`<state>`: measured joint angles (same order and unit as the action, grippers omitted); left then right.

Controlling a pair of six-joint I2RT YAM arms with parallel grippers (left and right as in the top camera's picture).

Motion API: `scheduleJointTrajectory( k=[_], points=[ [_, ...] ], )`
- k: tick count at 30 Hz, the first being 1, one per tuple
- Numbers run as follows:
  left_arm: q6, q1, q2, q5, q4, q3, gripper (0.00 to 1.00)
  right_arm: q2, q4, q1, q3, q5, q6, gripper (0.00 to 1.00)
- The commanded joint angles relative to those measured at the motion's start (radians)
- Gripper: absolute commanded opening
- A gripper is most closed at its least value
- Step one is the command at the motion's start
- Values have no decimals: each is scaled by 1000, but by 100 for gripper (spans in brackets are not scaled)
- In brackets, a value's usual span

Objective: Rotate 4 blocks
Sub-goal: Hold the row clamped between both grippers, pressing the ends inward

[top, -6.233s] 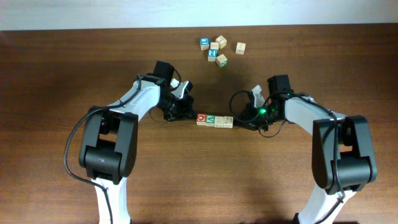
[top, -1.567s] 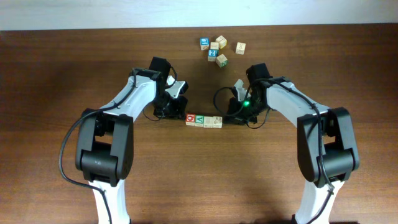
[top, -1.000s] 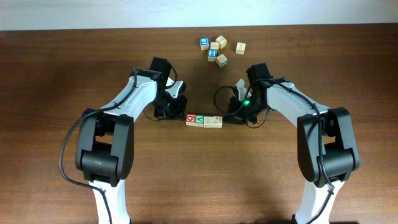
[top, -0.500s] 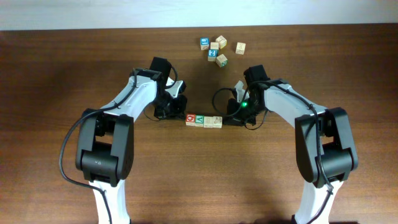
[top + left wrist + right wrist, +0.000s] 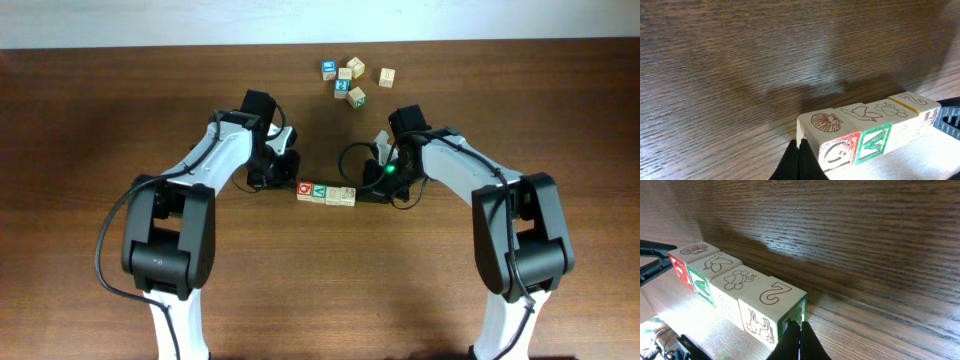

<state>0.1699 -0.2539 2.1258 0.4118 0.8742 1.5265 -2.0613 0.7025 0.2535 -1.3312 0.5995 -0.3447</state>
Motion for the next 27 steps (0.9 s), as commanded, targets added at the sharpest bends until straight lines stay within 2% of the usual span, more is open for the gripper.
scheduleJointTrajectory(
  k=[1, 14, 27],
  points=[
    [17, -2, -8, -13, -2, 16, 0, -10, -3, 10, 8, -6, -9, 4],
    [17, -2, -8, 18, 2, 16, 0, -10, -27, 9, 7, 85, -12, 5],
    [17, -2, -8, 18, 2, 16, 0, -10, 36, 9, 8, 26, -58, 5]
  ],
)
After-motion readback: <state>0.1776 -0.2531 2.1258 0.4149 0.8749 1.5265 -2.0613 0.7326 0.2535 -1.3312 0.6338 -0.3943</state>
